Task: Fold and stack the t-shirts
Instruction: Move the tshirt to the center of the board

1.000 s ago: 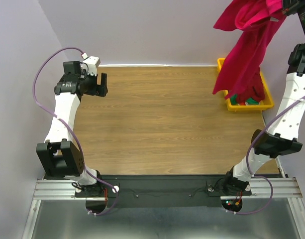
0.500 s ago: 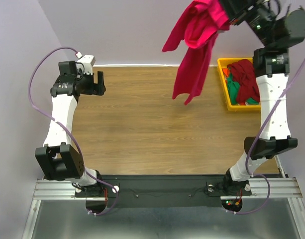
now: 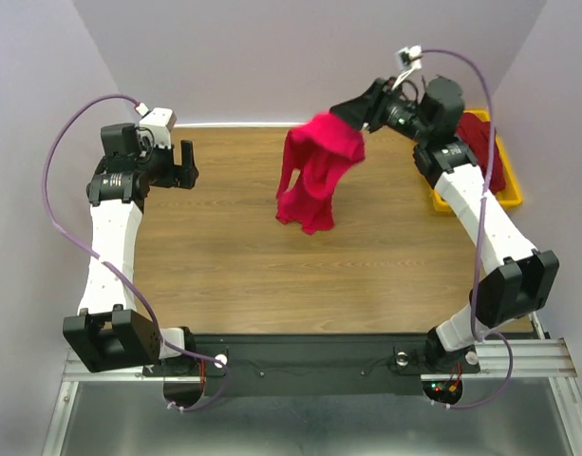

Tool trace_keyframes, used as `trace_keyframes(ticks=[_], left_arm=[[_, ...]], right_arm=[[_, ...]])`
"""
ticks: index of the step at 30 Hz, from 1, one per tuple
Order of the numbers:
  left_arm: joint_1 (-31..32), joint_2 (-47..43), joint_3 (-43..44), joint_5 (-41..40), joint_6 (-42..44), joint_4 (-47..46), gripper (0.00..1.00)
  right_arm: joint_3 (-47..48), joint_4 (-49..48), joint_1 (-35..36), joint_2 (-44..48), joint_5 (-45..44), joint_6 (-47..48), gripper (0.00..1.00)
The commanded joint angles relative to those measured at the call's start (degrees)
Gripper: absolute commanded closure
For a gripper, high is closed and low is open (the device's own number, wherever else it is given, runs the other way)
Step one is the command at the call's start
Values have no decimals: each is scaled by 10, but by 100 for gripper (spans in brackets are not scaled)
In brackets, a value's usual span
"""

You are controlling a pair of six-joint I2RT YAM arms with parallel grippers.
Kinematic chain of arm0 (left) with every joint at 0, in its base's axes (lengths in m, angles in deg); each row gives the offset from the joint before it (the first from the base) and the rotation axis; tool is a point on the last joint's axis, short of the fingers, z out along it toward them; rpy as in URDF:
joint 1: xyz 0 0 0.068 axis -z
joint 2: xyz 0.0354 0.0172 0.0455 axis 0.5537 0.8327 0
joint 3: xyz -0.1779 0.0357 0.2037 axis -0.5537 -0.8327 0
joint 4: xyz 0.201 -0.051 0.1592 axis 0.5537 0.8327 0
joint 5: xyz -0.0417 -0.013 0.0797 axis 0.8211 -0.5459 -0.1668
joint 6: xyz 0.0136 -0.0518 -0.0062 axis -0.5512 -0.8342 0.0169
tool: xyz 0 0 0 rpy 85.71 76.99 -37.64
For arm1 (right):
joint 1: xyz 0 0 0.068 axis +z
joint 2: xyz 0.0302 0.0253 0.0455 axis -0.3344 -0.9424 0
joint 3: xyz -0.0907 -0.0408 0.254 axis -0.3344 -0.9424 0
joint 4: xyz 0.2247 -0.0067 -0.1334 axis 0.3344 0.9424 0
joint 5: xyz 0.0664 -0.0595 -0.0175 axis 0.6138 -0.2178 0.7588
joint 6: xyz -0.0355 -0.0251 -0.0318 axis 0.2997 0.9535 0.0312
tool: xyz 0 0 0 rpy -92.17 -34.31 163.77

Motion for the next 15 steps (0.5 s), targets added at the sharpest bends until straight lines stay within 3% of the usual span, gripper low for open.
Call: trace_keyframes(ticks=[1, 2, 5, 10, 12, 14, 15], left_arm=[[-3, -32, -20, 21, 20, -4, 2], [-4, -33, -22, 31, 24, -2, 2], [-4, -40, -27, 53, 35, 1, 2], [-1, -41, -42, 166, 97, 27, 2], [24, -39, -53, 195, 116, 32, 2], [60, -36, -71, 170, 151, 27, 3], [116, -36, -78, 154, 161, 20, 3]], right_arm=[[-26, 23, 18, -16, 14, 35, 17], [-24, 36, 18, -22, 13, 42, 11], [-15, 92, 18, -39, -4, 88, 6], [-73, 181, 17, -29, -15, 182, 6], [-119, 211, 9, -20, -24, 195, 6], [-148, 223, -11, -16, -16, 197, 6], [-172, 233, -20, -13, -14, 196, 7]])
